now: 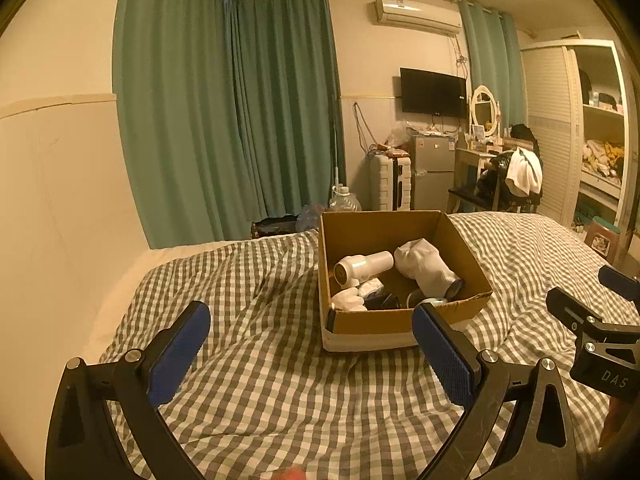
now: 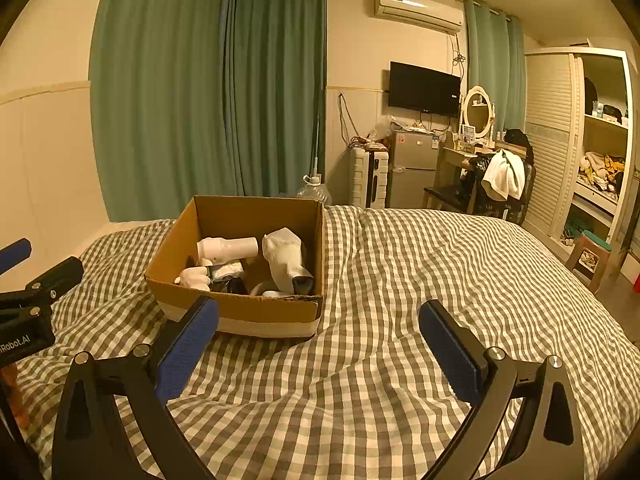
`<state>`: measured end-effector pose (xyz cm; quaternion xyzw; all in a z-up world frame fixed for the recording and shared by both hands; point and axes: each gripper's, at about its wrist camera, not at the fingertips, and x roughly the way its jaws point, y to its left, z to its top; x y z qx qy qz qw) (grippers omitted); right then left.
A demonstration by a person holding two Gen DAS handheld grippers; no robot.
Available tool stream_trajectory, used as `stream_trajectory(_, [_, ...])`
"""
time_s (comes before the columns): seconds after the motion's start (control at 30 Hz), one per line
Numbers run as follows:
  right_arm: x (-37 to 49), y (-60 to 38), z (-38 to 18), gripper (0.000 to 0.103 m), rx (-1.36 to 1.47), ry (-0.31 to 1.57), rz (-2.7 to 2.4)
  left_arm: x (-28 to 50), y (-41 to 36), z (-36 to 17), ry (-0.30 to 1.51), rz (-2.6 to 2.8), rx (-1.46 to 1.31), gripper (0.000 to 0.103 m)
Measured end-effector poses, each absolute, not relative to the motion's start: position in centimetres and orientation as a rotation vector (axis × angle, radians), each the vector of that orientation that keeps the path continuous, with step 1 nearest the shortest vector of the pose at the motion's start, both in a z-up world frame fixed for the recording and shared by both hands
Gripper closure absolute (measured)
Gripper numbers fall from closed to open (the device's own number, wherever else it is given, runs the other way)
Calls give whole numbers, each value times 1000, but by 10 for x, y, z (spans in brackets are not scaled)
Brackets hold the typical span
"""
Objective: Organize objects
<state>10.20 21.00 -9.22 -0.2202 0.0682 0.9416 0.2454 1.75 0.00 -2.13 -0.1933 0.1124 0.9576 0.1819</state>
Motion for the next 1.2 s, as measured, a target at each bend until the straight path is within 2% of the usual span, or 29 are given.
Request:
stream_trajectory(0.47, [101, 208, -94, 2, -607, 177, 2573, 22, 7, -25, 397, 2691, -534, 0])
stream_trajectory(1.2, [99, 208, -96, 2, -618, 181, 2574, 26, 5, -27, 399, 2691, -506, 0])
